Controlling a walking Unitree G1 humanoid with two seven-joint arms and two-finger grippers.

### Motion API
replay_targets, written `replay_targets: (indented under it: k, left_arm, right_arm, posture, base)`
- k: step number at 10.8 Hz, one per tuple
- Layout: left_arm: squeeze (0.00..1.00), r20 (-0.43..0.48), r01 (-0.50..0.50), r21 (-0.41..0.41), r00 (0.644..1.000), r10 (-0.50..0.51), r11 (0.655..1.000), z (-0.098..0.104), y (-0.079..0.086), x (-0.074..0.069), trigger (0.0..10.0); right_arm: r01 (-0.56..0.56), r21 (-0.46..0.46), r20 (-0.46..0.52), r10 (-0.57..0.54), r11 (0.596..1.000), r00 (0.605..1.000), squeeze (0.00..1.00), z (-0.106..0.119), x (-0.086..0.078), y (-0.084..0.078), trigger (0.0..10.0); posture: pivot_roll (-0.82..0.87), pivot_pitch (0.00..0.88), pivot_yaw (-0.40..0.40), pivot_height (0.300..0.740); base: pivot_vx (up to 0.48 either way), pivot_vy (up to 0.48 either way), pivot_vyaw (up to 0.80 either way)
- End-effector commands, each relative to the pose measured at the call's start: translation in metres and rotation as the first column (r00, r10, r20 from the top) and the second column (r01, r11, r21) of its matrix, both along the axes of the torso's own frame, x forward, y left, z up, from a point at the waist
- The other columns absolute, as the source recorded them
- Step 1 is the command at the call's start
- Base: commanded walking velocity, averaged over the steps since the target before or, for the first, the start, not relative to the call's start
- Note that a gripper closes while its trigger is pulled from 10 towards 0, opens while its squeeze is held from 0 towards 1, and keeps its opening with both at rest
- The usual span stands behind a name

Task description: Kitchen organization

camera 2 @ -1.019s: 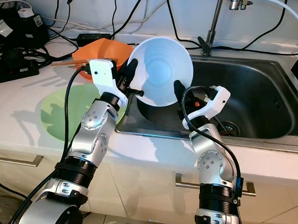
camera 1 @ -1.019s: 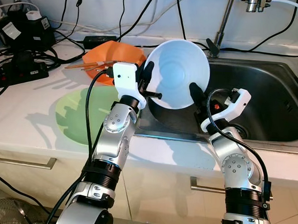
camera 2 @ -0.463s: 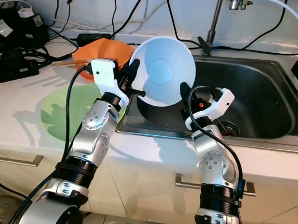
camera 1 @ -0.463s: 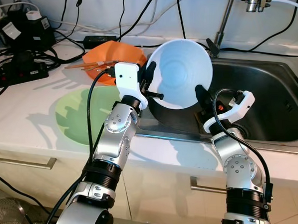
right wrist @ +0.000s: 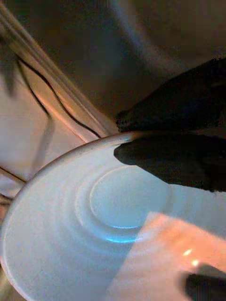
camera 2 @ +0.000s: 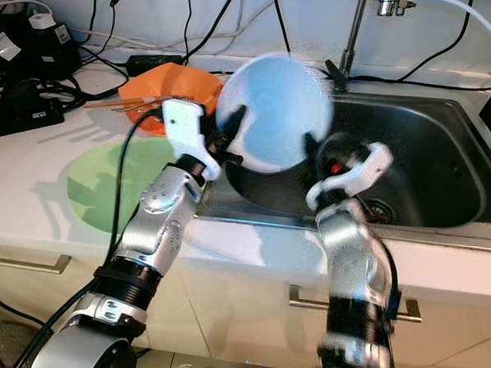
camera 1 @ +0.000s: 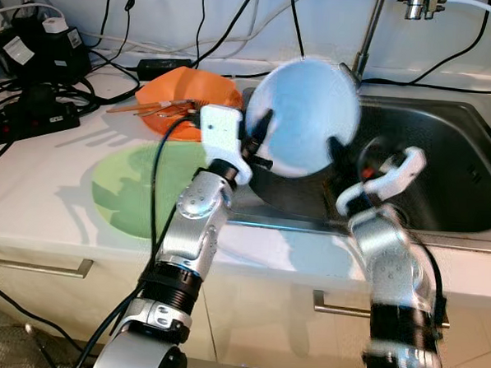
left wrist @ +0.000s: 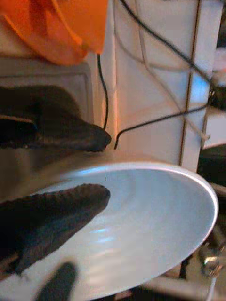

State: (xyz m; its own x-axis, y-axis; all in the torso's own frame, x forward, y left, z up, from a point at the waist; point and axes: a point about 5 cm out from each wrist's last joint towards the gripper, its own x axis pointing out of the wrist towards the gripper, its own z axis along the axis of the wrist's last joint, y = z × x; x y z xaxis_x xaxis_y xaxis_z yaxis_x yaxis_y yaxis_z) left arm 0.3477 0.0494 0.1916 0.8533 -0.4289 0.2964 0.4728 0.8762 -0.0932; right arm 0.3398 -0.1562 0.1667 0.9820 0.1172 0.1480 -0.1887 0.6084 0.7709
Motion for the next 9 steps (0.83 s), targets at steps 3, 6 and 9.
replay_targets:
  k: [3, 6, 9]
  left_arm:
    - [0.00, -0.065, 0.086, 0.107, 0.995, -0.080, 0.990, -0.010, -0.009, -0.004, 10.0]
    - [0.00, -0.252, 0.230, 0.236, 0.953, -0.169, 0.944, -0.028, -0.017, -0.011, 10.0]
    - [0.00, -0.337, 0.339, 0.294, 0.912, -0.235, 0.894, -0.037, -0.026, -0.024, 10.0]
  right_arm:
    - [0.259, -0.017, -0.001, -0.259, 0.966, 0.966, 0.00, 0.010, 0.005, -0.043, 0.0]
    - [0.338, -0.245, 0.022, -0.343, 0.909, 0.939, 0.00, 0.014, 0.011, -0.055, 0.0]
    - [0.295, -0.431, 0.004, -0.325, 0.853, 0.946, 0.00, 0.008, 0.019, -0.051, 10.0]
  posture:
    - [0.04, 0.000, 0.058, 0.740]
    - [0.04, 0.000, 0.059, 0.740]
    - [0.04, 0.000, 0.057, 0.740]
  base:
    - [0.000, 0.000, 0.00]
    - [0.000, 0.000, 0.00]
    - [0.000, 0.000, 0.00]
